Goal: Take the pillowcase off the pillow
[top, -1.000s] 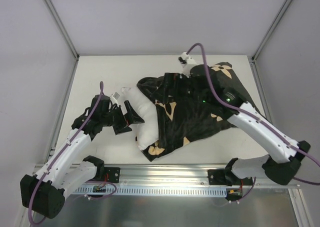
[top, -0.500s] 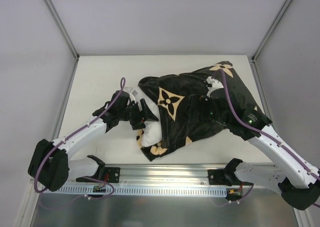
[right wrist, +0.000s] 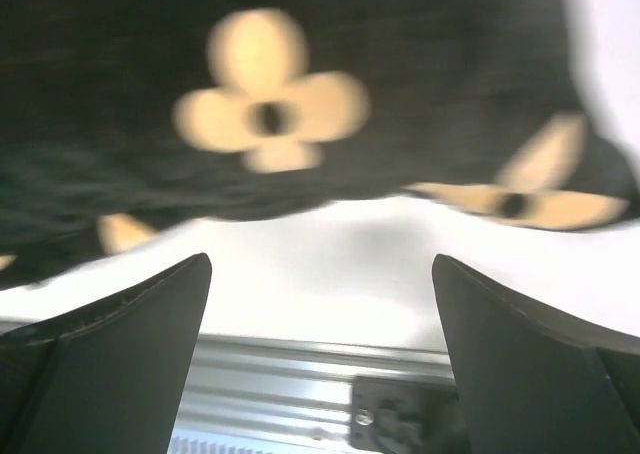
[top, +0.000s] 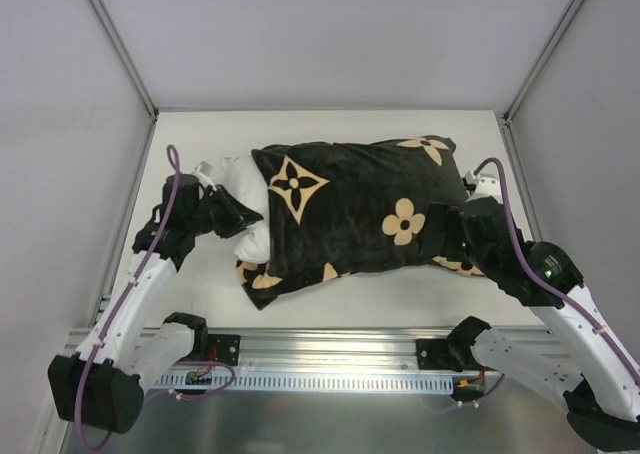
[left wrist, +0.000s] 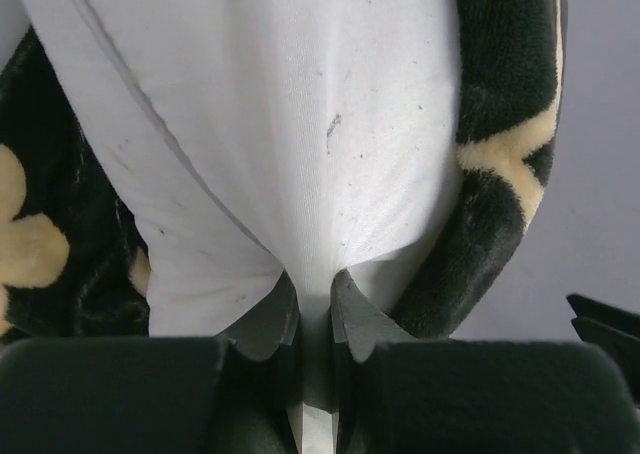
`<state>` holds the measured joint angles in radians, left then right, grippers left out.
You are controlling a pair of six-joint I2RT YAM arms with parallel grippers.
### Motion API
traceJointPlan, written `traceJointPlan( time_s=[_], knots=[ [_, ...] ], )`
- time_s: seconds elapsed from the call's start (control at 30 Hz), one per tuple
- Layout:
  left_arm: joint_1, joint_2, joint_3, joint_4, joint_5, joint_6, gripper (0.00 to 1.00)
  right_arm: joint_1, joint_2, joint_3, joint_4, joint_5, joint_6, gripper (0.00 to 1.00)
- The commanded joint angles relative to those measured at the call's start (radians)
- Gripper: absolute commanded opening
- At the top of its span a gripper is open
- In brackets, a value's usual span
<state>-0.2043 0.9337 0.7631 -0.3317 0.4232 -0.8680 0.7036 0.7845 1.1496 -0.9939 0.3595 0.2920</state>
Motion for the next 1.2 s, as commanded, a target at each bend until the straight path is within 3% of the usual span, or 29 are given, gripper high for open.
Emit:
traceJointPlan(
  time_s=[0.0, 0.17, 0.4, 0.5, 0.6, 0.73, 0.8, 0.83, 0.87, 0.9, 1.03, 1.17],
  knots=[
    [0.097, -0.116, 0.085, -0.154, -0.055, 0.09, 0.0, -0.053, -0.025, 0.006, -0.164, 0.163, -0.054, 0.96],
    [0.23, -0.124, 0.163, -0.259, -0.032, 0.176, 0.0, -0.22, -0.041, -0.05, -0.157, 0.078, -0.079, 0.96],
    [0.249, -0.053, 0.222, -0.29, -0.008, 0.193, 0.0, -0.444, 0.107, -0.205, 0.043, -0.16, -0.169, 0.96],
    [0.252, -0.026, 0.251, -0.299, 0.005, 0.199, 0.0, -0.447, 0.197, -0.25, 0.162, -0.255, -0.2, 0.96],
    [0.252, 0.002, 0.277, -0.299, 0.017, 0.204, 0.0, -0.447, 0.275, -0.336, 0.387, -0.384, -0.215, 0.96],
    [0.252, 0.028, 0.306, -0.302, 0.025, 0.213, 0.0, -0.447, 0.404, -0.387, 0.615, -0.275, -0.221, 0.99],
    [0.253, 0.04, 0.32, -0.306, 0.022, 0.219, 0.0, -0.447, 0.452, -0.373, 0.655, -0.269, -0.238, 0.77],
    [0.253, 0.043, 0.323, -0.306, 0.022, 0.221, 0.0, -0.447, 0.484, -0.37, 0.663, -0.249, -0.237, 0.6],
    [0.253, 0.048, 0.323, -0.306, 0.019, 0.221, 0.0, -0.447, 0.49, -0.367, 0.667, -0.229, -0.228, 0.16],
    [0.255, 0.05, 0.326, -0.308, 0.019, 0.221, 0.0, -0.449, 0.492, -0.369, 0.667, -0.205, -0.22, 0.01],
    [0.27, 0.051, 0.335, -0.313, 0.011, 0.212, 0.0, -0.473, 0.42, -0.375, 0.663, -0.134, -0.197, 0.01],
    [0.275, 0.083, 0.354, -0.31, 0.008, 0.179, 0.0, -0.602, 0.312, -0.283, 0.623, -0.158, -0.124, 0.01]
  ],
)
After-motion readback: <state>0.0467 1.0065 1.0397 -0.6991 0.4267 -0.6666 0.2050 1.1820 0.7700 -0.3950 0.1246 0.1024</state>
